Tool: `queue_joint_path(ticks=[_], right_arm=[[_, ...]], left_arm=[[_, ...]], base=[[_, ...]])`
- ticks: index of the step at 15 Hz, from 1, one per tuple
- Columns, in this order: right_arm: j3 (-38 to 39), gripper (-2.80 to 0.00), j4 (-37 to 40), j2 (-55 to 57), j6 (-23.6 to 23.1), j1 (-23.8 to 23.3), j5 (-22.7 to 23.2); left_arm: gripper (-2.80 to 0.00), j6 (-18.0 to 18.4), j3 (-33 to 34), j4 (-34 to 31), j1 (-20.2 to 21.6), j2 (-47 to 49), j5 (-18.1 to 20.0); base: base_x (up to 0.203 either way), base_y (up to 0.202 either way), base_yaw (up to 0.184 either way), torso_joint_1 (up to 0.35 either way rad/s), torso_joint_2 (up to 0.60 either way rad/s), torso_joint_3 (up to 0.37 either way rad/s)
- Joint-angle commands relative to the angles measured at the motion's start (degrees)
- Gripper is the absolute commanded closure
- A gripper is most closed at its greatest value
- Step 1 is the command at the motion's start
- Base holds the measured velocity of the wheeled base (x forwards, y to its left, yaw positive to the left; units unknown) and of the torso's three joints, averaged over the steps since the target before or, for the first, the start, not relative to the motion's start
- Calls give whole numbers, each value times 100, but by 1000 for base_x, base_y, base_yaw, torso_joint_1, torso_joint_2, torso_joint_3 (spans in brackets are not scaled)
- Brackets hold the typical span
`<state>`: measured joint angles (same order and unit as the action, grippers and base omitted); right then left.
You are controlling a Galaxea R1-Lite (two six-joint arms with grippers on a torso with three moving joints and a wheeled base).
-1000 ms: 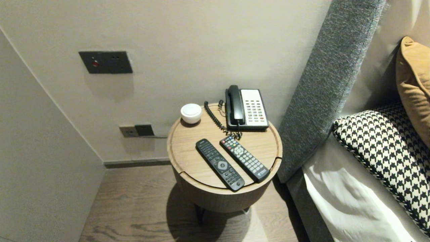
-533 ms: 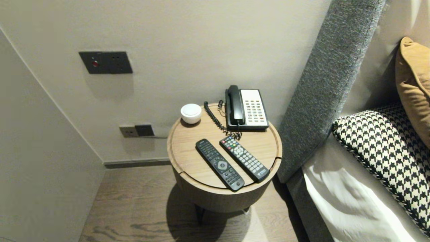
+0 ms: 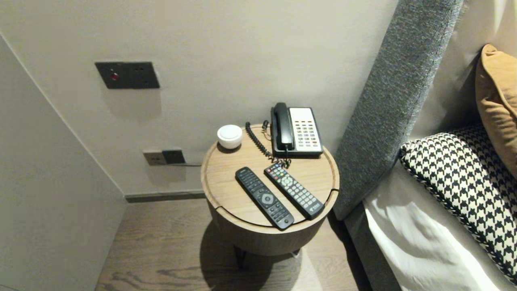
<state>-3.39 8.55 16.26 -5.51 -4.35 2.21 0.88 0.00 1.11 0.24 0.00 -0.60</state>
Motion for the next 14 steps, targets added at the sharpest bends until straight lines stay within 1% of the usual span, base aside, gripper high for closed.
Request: queue_joint_path(ticks=[1, 6, 8, 9, 11, 14], right_arm=[[5, 0, 17, 8, -42, -6, 8], [8, 0, -2, 9, -56, 13, -1], [72, 0, -62, 3, 50, 8, -6], [169, 0, -331, -7, 58, -10, -43], [525, 0, -1332, -10, 73, -13, -85], [567, 0, -1373, -18, 173, -13, -98]], left_arm=[[0, 0, 0, 3, 2, 0, -2], [0, 0, 0, 3, 2, 0, -2], [0, 0, 0, 3, 2, 0, -2], [0, 0, 0, 3, 2, 0, -2], [0, 0, 0, 3, 2, 0, -2], [0, 0, 0, 3, 2, 0, -2]], base=[[0, 0, 0, 0, 0, 0], [0, 0, 0, 0, 0, 0], [0, 0, 0, 0, 0, 0], [0, 0, 0, 0, 0, 0], [0, 0, 0, 0, 0, 0], [0, 0, 0, 0, 0, 0]])
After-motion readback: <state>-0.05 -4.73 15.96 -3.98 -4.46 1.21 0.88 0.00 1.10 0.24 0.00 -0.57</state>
